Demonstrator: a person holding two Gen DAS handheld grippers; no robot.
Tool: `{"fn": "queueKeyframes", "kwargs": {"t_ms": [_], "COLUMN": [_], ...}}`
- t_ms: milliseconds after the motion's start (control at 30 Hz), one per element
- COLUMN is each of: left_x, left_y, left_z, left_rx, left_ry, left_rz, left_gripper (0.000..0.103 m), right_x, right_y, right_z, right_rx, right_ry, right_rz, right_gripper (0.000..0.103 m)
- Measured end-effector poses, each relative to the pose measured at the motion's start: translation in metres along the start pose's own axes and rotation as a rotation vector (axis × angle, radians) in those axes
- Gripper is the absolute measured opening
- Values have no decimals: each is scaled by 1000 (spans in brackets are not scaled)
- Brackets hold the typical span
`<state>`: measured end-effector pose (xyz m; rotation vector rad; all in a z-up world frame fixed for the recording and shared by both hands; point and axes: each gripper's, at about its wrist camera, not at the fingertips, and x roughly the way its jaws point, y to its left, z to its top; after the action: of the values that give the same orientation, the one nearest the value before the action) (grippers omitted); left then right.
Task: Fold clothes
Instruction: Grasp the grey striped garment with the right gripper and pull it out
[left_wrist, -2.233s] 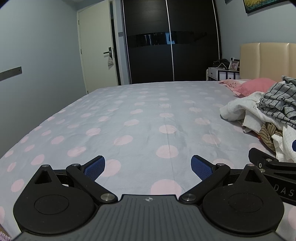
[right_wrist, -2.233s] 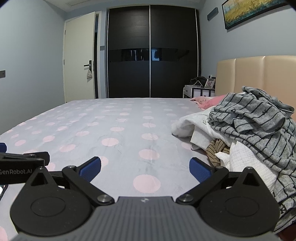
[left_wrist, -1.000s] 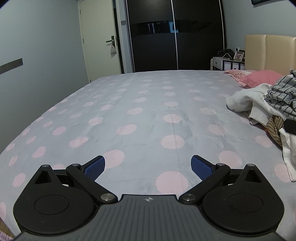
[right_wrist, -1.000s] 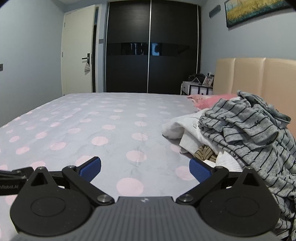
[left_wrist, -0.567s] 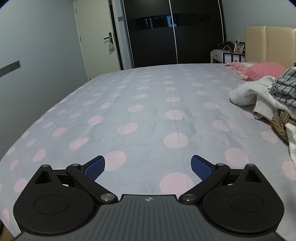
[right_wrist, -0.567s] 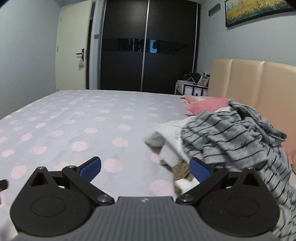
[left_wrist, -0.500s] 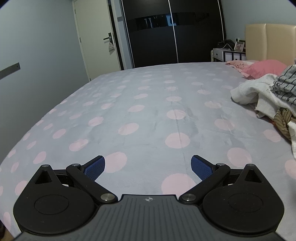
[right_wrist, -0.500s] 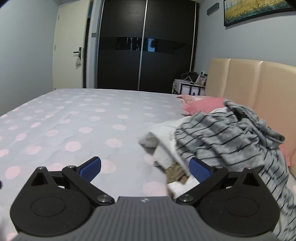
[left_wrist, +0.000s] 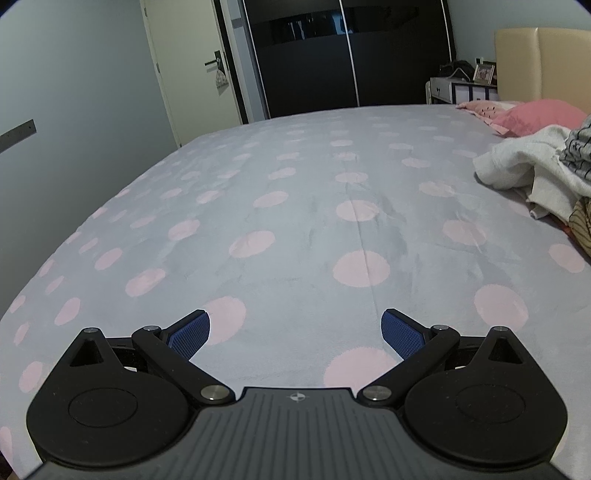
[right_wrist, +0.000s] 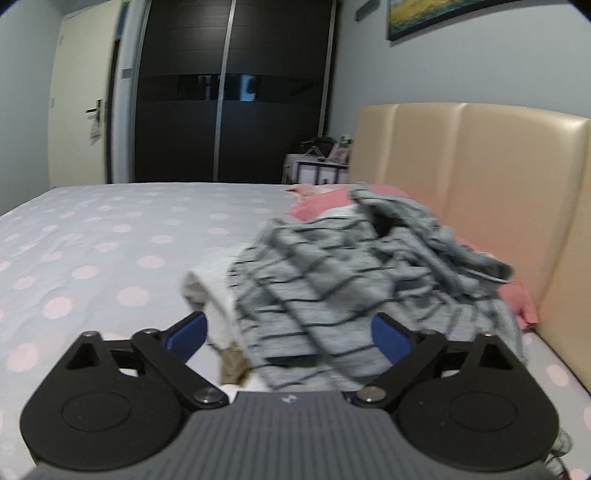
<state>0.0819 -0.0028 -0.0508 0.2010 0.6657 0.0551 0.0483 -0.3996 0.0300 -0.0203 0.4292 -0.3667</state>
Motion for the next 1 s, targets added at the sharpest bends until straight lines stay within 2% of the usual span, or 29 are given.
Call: {"fn": "queueKeyframes", "kwargs": {"t_ms": [100,233,300,333,367,433,533,700,1000], "left_x": [6,10,9,8,8,6,3,-8,-35], "left_y": [-5,-11,-14,-15,-16,-18,-20,-22,-8], "left_z": [-3,-5,-5,-5,-5,-4,-4,-3,-4], "left_rx": [10,18,20,23,27,31,30,47,27], "left_ry": [22,39,38,35,32,27,22,1,-36], "left_rz": [-5,-13,-22,-24,-25,-27,-35,-64,-115], "left_gripper": [102,101,101,101,101,101,101,101,101], "right_x": [3,16,26,30,34,38,35,20,-39], "right_y": [-21,-37,-41,-42,-44,-44,-36,7,132], "right_z": [-1,0,0,-1,-1,-3,-3,-6,-44], "right_rx": [35,48,42,44,54,93,131,131,-82], "right_ry": [-3,11,19,27,39,70,101,146,276], "right_rz": [-34,-36,-26,-20,-12,24,103,291,649], "right_gripper": [91,76,72,59,38,13,7,6,5]}}
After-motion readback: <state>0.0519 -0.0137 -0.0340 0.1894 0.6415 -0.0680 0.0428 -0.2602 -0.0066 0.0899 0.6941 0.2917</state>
